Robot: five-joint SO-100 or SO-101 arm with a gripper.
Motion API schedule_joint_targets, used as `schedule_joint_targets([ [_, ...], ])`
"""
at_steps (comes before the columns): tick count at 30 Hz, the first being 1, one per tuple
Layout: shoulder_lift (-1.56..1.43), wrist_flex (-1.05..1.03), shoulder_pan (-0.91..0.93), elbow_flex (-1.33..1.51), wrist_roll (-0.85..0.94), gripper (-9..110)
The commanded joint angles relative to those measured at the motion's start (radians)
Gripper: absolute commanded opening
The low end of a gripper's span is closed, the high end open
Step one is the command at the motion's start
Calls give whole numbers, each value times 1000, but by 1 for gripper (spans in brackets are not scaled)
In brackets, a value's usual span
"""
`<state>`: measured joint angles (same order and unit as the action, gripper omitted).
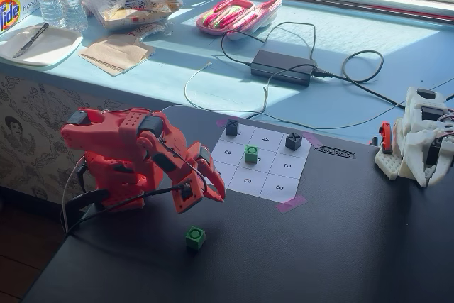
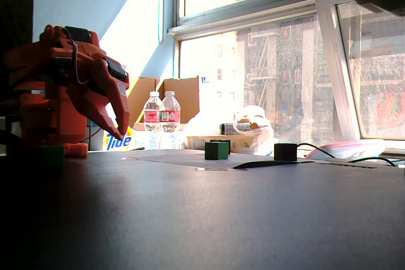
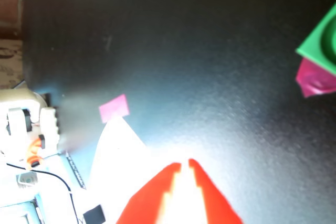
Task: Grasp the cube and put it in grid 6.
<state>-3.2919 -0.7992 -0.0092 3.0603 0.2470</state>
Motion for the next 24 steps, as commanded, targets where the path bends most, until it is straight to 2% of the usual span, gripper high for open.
schedule_joint_targets([
  [1, -9, 6, 2, 71, -40, 0],
  [6, -9, 9, 9, 69, -115, 0],
  [24, -9, 9, 14, 69, -126, 0],
])
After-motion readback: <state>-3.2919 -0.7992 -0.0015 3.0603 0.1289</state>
